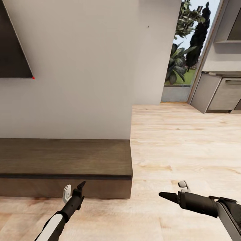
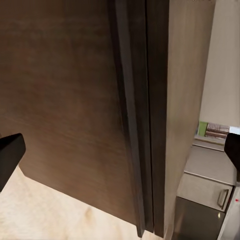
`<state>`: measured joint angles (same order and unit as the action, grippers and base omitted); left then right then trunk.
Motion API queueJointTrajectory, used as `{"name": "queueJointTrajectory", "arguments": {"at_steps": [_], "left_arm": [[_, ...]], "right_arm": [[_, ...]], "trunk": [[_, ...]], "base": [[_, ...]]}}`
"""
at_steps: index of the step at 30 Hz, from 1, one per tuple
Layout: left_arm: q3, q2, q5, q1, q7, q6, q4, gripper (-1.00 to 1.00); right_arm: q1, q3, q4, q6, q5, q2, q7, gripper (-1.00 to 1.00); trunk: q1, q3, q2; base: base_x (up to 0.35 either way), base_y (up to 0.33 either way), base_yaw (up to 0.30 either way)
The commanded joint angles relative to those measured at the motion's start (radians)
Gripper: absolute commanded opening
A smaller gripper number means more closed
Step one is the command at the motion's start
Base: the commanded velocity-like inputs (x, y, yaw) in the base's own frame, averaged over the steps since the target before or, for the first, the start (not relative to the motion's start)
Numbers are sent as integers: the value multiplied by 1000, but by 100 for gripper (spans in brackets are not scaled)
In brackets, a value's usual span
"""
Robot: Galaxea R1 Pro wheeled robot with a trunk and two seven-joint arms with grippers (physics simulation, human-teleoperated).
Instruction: Place each of the two pumpkins and all three candles from the living room inside a cabinet in the living room (use any cabinet), then make sure every cabinet is closed, and position the cauldron so it is next to a table in the living room.
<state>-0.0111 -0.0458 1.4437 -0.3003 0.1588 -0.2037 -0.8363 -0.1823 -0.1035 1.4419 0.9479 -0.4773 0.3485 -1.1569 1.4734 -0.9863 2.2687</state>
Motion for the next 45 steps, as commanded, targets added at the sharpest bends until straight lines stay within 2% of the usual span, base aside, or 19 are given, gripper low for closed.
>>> {"name": "queueJointTrajectory", "arguments": {"at_steps": [1, 45], "left_arm": [[-1, 0, 10, 0, 2, -7, 0, 100], [-1, -2, 10, 0, 3, -6, -4, 100]], "right_arm": [[-1, 5, 1, 5, -1, -2, -1, 100], [-1, 13, 4, 5, -1, -3, -1, 100]], "trunk": [[0, -1, 0], [0, -1, 0]], "base": [[94, 0, 0], [26, 0, 0]]}}
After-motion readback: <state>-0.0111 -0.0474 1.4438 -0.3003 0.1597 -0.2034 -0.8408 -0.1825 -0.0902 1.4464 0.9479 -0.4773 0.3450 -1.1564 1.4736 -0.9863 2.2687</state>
